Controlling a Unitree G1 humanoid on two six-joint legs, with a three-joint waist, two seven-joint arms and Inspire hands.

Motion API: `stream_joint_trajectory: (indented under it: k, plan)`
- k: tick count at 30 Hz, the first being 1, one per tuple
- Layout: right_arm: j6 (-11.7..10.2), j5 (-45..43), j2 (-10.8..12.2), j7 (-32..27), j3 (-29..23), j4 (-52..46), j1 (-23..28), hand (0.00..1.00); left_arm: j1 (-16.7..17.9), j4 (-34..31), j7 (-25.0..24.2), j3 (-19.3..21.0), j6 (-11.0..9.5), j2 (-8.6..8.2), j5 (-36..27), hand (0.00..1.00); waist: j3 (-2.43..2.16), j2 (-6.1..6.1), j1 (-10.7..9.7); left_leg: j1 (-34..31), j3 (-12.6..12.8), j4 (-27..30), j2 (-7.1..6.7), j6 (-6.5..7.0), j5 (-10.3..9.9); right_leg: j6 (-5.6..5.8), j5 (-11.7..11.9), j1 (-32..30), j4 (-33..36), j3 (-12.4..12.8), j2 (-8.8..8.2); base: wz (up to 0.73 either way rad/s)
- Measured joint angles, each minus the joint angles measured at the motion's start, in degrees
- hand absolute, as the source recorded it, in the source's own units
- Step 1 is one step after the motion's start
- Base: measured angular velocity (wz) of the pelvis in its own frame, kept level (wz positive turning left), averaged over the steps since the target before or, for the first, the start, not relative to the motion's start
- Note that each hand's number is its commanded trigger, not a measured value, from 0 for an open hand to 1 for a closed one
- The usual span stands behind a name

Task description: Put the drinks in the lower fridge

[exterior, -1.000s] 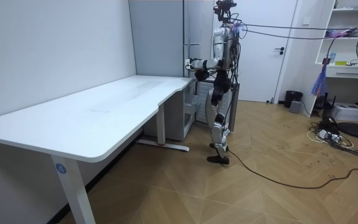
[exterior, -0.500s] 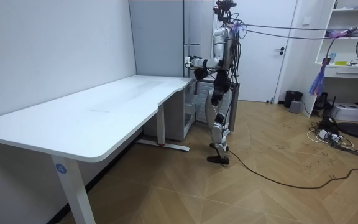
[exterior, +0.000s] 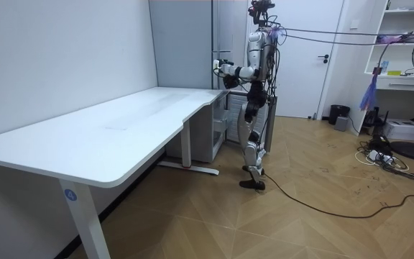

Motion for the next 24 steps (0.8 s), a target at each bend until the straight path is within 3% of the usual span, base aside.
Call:
stream_joint_trajectory:
  k: [6,12,17,24]
  plan:
    - [0.88,-0.31,0.26,1.25,-0.78,-0.85,0.59,1.0,-0.02,-0.01,-2.56,1.12,0.0,-0.4,-0.27,0.0,-0.1,0.32,0.84,0.19,-0.61,-0.14,-0.03,0.0,0.0,0.0,0.0,0.27,-0.01,-0.56,-0.03,0.02]
    - [5.75,0.43,1.12,3.2,-1.28,-3.56,0.29,1.0,-0.02,-0.01,-5.38,3.4,0.33,-0.59,-6.35,0.0,-0.06,0.08,1.79,0.23,-0.63,-0.1,0.0,0.0,0.0,0.01,-0.01,0.25,-0.01,-0.53,-0.09,0.0]
    - [11.22,0.74,1.54,3.19,-1.38,-6.93,-0.39,1.0,0.0,0.0,-5.72,5.32,3.44,-0.38,-14.83,0.0,0.0,-0.31,1.93,0.02,-0.68,-0.19,-0.05,0.01,-0.01,0.06,-0.04,0.13,0.03,-0.66,-0.16,0.0]
    - [16.94,3.34,1.75,3.21,-0.64,-8.72,-1.06,1.0,0.0,1.66,-5.6,6.47,8.03,-0.15,-26.59,0.0,-0.08,-0.56,1.7,-0.59,-0.61,-0.06,0.0,0.0,-0.02,0.09,-0.06,-0.19,-0.01,-0.54,-0.08,0.0]
